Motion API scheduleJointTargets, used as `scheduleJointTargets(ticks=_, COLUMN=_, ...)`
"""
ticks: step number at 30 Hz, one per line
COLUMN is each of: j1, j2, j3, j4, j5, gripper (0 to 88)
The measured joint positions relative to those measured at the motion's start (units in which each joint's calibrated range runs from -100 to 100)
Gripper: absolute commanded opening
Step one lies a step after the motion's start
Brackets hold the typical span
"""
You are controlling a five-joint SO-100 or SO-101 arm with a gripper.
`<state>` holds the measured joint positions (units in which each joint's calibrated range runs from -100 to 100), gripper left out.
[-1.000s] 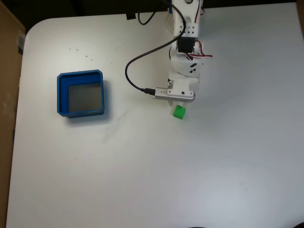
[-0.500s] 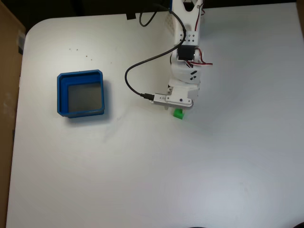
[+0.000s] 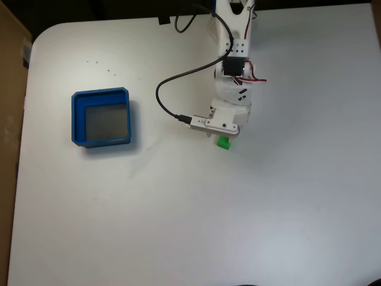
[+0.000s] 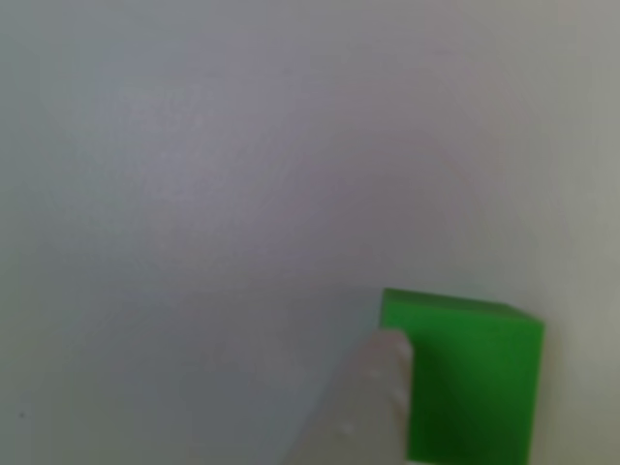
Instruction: Pick up green cube and drop it in the blue box
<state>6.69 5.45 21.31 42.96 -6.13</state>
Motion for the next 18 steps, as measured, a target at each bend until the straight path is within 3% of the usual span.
scheduleJointTargets(ticks=18, j1=-1.9, j2=4.5, j3=-0.1, j4=0.0, j5=0.0, gripper=24.0)
